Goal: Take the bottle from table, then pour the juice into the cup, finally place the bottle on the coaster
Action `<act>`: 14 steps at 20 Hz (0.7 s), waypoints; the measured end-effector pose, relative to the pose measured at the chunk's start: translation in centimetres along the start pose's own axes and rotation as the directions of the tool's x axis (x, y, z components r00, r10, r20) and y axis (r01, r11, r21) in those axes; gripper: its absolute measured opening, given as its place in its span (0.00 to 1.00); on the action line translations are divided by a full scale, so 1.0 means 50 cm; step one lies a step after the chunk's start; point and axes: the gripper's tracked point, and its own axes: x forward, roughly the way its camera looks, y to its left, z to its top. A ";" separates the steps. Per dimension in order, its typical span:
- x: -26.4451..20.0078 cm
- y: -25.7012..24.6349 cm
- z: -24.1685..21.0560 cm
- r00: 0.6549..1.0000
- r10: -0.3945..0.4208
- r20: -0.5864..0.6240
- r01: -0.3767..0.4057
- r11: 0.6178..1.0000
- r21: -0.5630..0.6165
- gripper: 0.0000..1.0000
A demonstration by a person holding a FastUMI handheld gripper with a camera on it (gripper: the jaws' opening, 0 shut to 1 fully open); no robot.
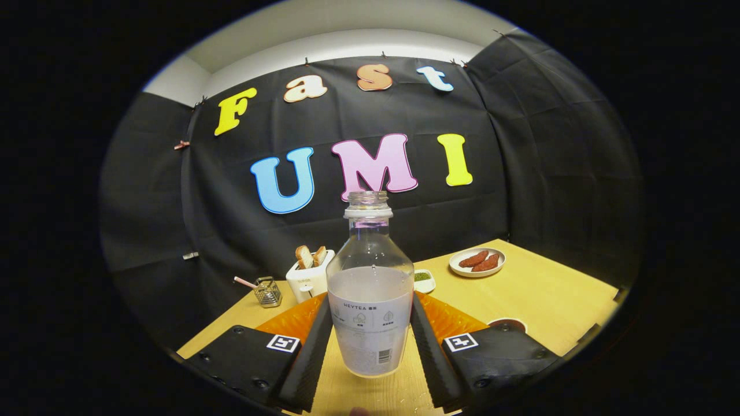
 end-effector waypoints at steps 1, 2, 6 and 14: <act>0.000 -0.010 -0.006 1.000 0.000 -0.004 0.001 0.999 0.033 0.75; 0.000 -0.021 -0.015 1.000 -0.003 -0.009 0.004 0.998 0.064 0.75; 0.001 -0.045 -0.058 0.998 0.033 -0.053 -0.018 0.964 0.267 0.75; -0.006 -0.098 -0.110 0.994 0.068 -0.079 -0.013 0.830 0.558 0.76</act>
